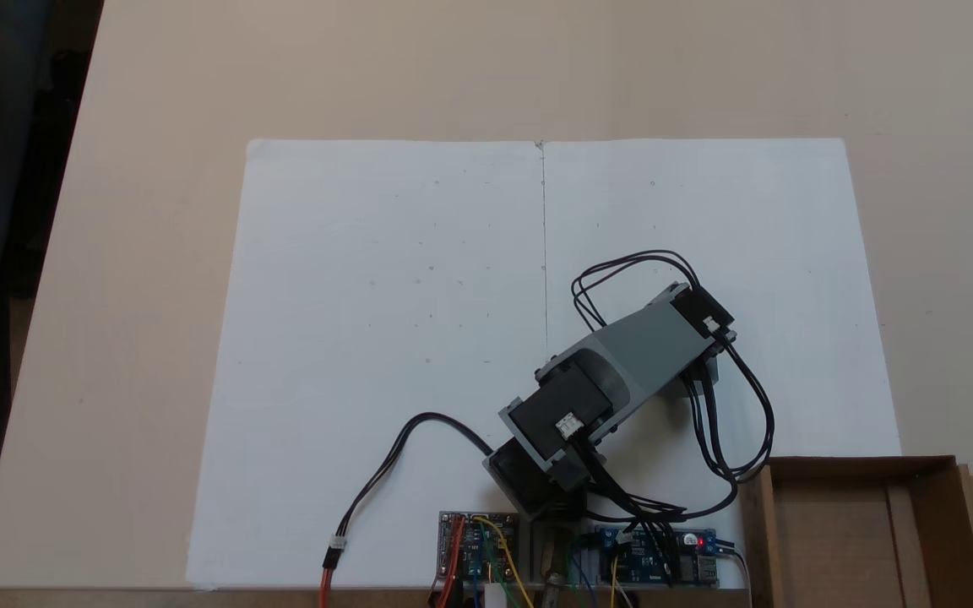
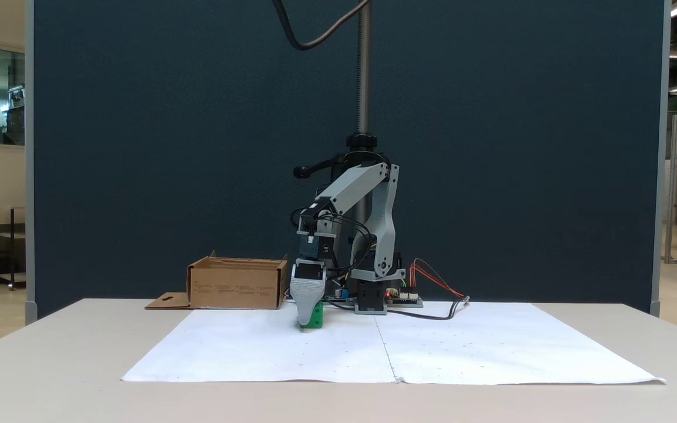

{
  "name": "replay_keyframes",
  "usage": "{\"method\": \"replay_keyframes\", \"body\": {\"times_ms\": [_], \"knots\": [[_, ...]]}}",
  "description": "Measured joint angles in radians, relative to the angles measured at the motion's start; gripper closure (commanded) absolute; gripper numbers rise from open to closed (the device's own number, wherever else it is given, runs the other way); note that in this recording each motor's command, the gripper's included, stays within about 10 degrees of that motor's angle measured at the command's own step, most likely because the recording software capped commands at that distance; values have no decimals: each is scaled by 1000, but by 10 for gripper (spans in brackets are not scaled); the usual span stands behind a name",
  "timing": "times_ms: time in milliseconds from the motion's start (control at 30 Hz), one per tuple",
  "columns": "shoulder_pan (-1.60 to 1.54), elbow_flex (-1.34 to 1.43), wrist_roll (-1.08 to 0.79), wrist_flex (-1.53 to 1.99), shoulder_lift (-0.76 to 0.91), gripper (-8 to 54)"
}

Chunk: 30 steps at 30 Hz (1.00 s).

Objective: Grasp a green dice and put it in the bin.

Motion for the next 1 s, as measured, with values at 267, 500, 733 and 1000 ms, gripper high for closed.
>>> {"method": "replay_keyframes", "body": {"times_ms": [267,500,733,1000], "knots": [[0,3,0,-3,0,139],[-12,14,0,-9,2,148],[-31,15,0,-11,2,181],[-37,29,2,-18,6,323]]}}
